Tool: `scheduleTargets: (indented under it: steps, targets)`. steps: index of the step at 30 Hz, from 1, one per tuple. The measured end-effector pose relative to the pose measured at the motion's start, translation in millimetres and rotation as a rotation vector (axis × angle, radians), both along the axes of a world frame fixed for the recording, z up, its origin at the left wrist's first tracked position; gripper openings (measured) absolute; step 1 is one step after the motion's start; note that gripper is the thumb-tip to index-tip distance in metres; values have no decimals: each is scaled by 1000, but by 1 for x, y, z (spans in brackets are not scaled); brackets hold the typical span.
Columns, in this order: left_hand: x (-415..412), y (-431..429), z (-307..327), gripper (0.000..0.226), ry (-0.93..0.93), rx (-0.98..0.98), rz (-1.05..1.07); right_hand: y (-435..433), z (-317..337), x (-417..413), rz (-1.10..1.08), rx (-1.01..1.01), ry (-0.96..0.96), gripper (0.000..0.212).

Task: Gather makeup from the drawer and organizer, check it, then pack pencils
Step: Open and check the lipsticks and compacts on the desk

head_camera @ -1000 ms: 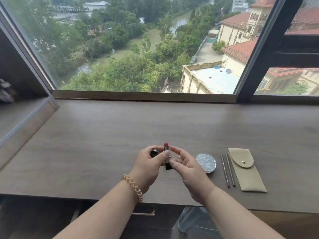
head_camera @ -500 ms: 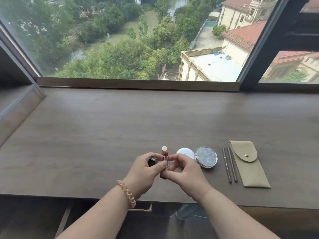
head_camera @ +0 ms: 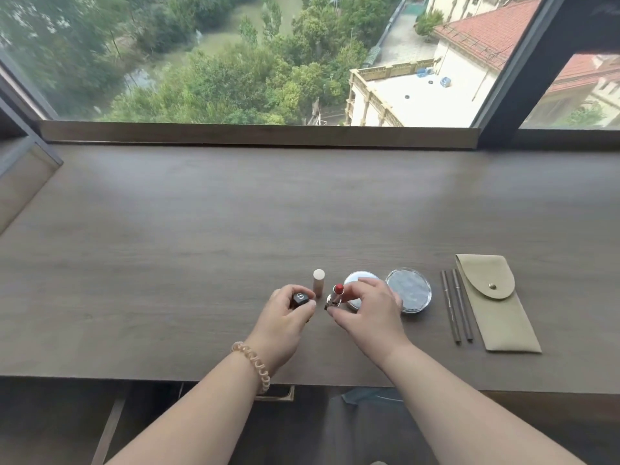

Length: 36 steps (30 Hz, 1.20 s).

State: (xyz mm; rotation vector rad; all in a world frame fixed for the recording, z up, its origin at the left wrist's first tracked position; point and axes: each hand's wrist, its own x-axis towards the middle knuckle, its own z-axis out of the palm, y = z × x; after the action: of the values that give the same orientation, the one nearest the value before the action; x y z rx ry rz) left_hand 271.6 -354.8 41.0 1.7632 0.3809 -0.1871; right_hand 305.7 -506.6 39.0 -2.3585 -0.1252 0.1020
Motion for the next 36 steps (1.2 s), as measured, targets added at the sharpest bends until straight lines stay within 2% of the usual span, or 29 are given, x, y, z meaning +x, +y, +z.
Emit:
scheduleTargets:
  steps: [3, 8, 14, 21, 23, 28, 31, 36]
  targets:
    - [7, -1, -10, 23, -28, 136, 22, 1, -12, 9, 4, -146, -23, 21]
    - [21, 3, -19, 24, 27, 61, 237, 3, -25, 17, 1, -238, -18, 24]
    - [19, -10, -27, 23, 14, 147, 184, 4, -35, 17, 16, -263, -81, 23]
    - [19, -14, -39, 31, 15, 267, 110, 3, -39, 17, 26, -313, -123, 28]
    - [17, -13, -36, 35, -1, 241, 100, 2, -37, 16, 35, -314, -101, 35]
    - [21, 3, -14, 32, -94, 218, 136, -14, -26, 12, 96, -258, -44, 76]
    - [36, 12, -4, 42, -71, 271, 20, -26, -19, 5, 79, -141, -77, 80]
    - [59, 15, 6, 52, 49, 419, -285, -37, -9, -2, 4, -24, -234, 72]
